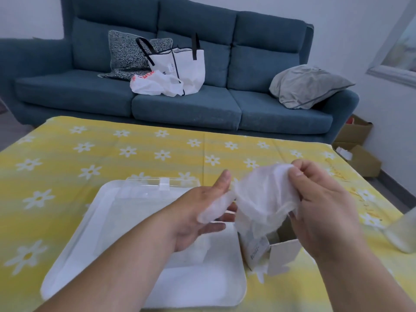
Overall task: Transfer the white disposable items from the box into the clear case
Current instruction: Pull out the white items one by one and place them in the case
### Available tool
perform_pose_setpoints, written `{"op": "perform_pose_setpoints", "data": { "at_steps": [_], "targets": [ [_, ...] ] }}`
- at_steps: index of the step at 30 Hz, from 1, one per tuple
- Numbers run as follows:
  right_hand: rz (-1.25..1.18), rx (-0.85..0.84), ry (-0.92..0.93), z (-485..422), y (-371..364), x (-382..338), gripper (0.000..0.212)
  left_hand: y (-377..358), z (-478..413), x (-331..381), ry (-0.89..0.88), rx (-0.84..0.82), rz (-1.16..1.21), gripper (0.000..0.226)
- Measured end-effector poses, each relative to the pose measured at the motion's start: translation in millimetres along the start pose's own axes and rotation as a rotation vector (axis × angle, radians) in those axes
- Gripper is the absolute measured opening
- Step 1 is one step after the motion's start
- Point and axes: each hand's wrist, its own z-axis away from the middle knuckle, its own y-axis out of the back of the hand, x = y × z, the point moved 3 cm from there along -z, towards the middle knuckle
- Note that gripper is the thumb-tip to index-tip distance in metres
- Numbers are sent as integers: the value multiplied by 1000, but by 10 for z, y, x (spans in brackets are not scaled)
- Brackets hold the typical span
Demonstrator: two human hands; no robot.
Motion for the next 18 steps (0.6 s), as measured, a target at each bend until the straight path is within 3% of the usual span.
{"op": "perform_pose_setpoints", "data": {
  "at_steps": [3, 8, 11, 14, 16, 18],
  "targets": [
    [-168, -49, -151, -1, -131, 76, 19, 12, 68, 53, -43, -73, 79, 43],
    [-216, -59, -232, 34, -293, 85, 21, 199, 153, 140, -43, 29, 232, 65],
    [-259, -49, -309, 22, -339, 135, 18, 382, 184, 143, -54, 278, 174, 45],
    [-278, -99, -350, -10, -378, 186, 28, 554, 240, 185, -274, 621, -17, 22],
    [-309, -121, -360, -29, -407, 180, 46, 595, 333, 285, -463, 593, -131, 43],
    [-350, -134, -382, -26, -442, 152, 44, 556, 422, 399, -597, 374, -300, 66]
  ]
}}
